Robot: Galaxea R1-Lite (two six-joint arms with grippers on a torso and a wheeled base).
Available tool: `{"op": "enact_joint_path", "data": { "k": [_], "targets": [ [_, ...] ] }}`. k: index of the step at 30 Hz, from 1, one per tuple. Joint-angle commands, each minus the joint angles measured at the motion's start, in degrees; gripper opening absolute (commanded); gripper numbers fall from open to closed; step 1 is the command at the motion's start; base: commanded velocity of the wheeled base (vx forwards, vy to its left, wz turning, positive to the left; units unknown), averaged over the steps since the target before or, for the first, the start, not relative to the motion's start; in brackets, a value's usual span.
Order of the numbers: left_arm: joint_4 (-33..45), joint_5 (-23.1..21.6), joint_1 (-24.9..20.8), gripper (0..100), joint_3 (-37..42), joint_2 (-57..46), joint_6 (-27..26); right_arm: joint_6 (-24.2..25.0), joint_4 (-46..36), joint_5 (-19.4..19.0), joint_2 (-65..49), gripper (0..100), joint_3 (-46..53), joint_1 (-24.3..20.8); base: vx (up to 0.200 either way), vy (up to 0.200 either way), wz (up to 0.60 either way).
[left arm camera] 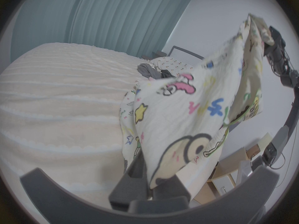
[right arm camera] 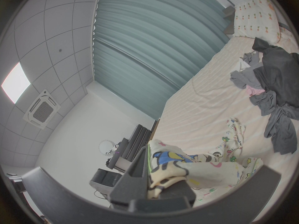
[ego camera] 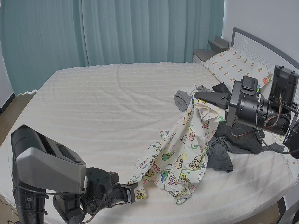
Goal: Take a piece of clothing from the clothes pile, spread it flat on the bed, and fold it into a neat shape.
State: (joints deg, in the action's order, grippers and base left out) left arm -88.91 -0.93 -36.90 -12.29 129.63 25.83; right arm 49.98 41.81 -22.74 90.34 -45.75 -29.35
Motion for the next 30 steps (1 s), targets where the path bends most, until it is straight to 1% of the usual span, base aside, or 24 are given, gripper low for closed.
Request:
{"op": "enact_joint_path", "data": {
  "k": [1, 2, 3, 5, 6, 8, 10, 12, 16, 17, 19, 23, 24, 26, 28, 30],
  "targets": [
    [-0.83, -1.53, 5.26, 0, 3.06, -11.07, 0.18, -1.2, -0.07, 0.32, 3.08, 0, -0.04, 3.95, 0.0, 0.0, 0.0],
    [-0.83, -1.62, 5.44, 0, 3.06, -11.33, 0.18, -1.2, -0.07, 0.24, 3.17, 0, -0.04, 4.04, 0.0, 0.0, 0.0],
    [-0.57, -2.59, 8.25, 0, 2.53, -13.97, 0.18, -1.2, -0.15, 0.24, 4.31, 0, -0.48, 5.54, 0.0, 0.0, 0.0],
    [-0.57, -3.2, 10.53, 0, 1.92, -14.94, 0.18, -1.2, -0.24, 0.32, 5.19, 0, -0.92, 6.33, 0.0, 0.0, 0.0],
    [-0.57, -3.38, 12.56, 0, 0.69, -15.55, 0.18, -1.2, -0.07, 0.32, 6.16, 0, -1.53, 7.03, 0.0, 0.0, 0.0],
    [-0.57, -3.29, 14.58, 0, -1.33, -16.52, 0.18, -1.2, -0.07, 0.59, 7.3, 0, -2.94, 7.65, 0.0, 0.0, 0.0],
    [-0.48, -2.76, 16.6, 0, -4.06, -18.1, 0.18, -1.2, 0.2, 1.73, 8.53, 0, -4.43, 8.09, 0.0, 0.0, 0.0],
    [-0.48, -2.59, 17.56, 0, -6.08, -19.6, 0.18, -1.2, 0.73, 3.14, 9.59, 0, -6.28, 8.35, 0.0, 0.0, 0.0],
    [0.4, -0.92, 18.18, 0, -9.95, -23.02, 0.45, -1.2, 2.83, 4.89, 10.64, 0, -8.48, 8.35, 0.0, 0.0, 0.0],
    [1.45, 0.93, 18.18, 0, -13.02, -24.96, 0.45, -1.2, 5.21, 5.68, 10.91, 0, -9.09, 8.35, 0.0, 0.0, 0.0],
    [2.77, 2.86, 18.09, 0, -15.66, -27.24, 0.27, -1.29, 8.28, 6.56, 10.91, 0, -9.8, 8.17, 0.0, 0.0, 0.0],
    [5.06, 3.39, 18.0, 0, -17.51, -30.23, 0.36, -1.47, 11.27, 7.27, 10.82, 0, -10.67, 8.09, 0.0, 0.0, 0.0],
    [6.55, 3.48, 17.83, 0, -18.39, -32.69, 0.36, -1.73, 12.85, 7.44, 10.47, 0, -11.47, 8.09, 0.0, 0.0, 0.0],
    [6.64, 4.0, 17.83, 0, -19.35, -33.66, 0.36, -2.08, 14.35, 7.44, 10.11, 0, -12.08, 7.91, 0.0, 0.0, 0.0],
    [6.64, 5.94, 17.74, 0, -20.32, -33.75, 0.27, -2.78, 15.84, 7.53, 9.94, 0, -12.61, 7.56, 0.0, 0.0, 0.0],
    [6.64, 9.01, 17.65, 0, -21.99, -33.66, 0.27, -3.14, 16.99, 7.53, 9.15, 0, -12.96, 6.77, 0.0, 0.0, 0.0]
  ]
}}
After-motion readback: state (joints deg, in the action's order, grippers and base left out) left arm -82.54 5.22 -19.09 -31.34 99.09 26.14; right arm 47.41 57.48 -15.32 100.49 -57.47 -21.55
